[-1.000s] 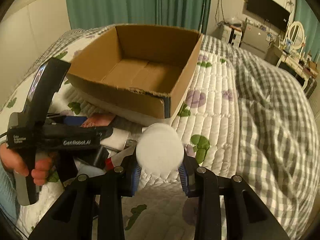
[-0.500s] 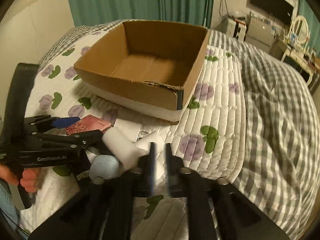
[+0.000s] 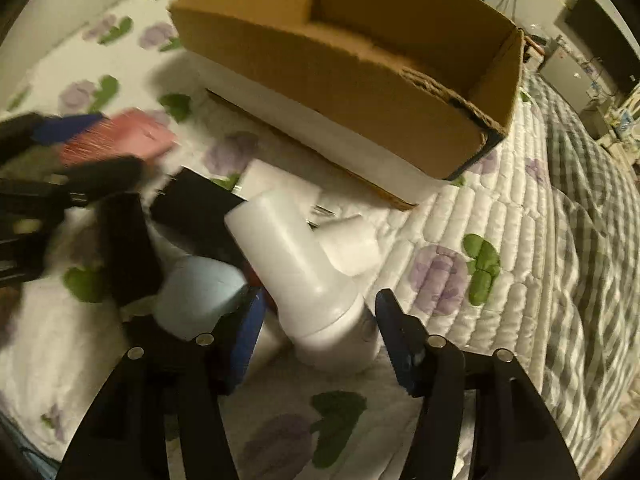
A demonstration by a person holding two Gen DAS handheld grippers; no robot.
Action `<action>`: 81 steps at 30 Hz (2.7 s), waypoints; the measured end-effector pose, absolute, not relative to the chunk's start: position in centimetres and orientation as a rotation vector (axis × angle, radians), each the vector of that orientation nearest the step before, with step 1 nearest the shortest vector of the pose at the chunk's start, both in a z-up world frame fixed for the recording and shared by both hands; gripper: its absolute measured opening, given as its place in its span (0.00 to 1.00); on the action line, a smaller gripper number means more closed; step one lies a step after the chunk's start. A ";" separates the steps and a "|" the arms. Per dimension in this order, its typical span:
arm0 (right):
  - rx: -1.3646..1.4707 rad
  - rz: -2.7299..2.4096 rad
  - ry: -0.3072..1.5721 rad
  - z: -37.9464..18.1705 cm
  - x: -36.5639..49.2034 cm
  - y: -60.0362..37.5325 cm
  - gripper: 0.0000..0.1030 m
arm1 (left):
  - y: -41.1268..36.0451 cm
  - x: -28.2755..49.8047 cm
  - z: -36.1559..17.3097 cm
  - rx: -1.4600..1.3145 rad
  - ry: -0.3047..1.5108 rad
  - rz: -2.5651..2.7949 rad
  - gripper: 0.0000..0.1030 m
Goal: Organize rigid objects
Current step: 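Grasp the red rose card case with the left tool while the right tool lifts the white piece, then carry both items over the box and open both tools to drop them in, then grasp the black remote control with the right tool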
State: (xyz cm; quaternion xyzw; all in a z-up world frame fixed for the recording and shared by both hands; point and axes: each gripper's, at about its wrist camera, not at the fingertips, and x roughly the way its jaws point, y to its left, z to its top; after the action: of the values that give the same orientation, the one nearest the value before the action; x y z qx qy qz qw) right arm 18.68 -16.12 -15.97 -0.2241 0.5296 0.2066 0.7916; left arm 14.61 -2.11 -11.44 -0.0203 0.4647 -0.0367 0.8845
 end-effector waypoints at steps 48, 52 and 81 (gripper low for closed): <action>-0.228 0.302 0.808 -0.7 19.2 -18.2 0.80 | -2.3 17.1 -1.9 0.129 0.735 -0.092 0.81; -0.249 0.282 0.830 -2.1 15.0 -17.5 0.80 | -2.1 13.3 -2.6 0.109 0.753 -0.085 0.81; -0.267 0.446 1.053 -14.2 10.3 -10.6 0.23 | 3.2 8.4 -11.8 -0.011 0.851 0.018 0.81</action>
State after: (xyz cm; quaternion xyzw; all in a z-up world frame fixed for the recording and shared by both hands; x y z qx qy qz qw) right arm 10.32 -10.61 -14.22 -0.1259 0.4968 0.2104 0.8325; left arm 8.37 3.22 -11.78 -0.0051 0.4129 0.0086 0.9107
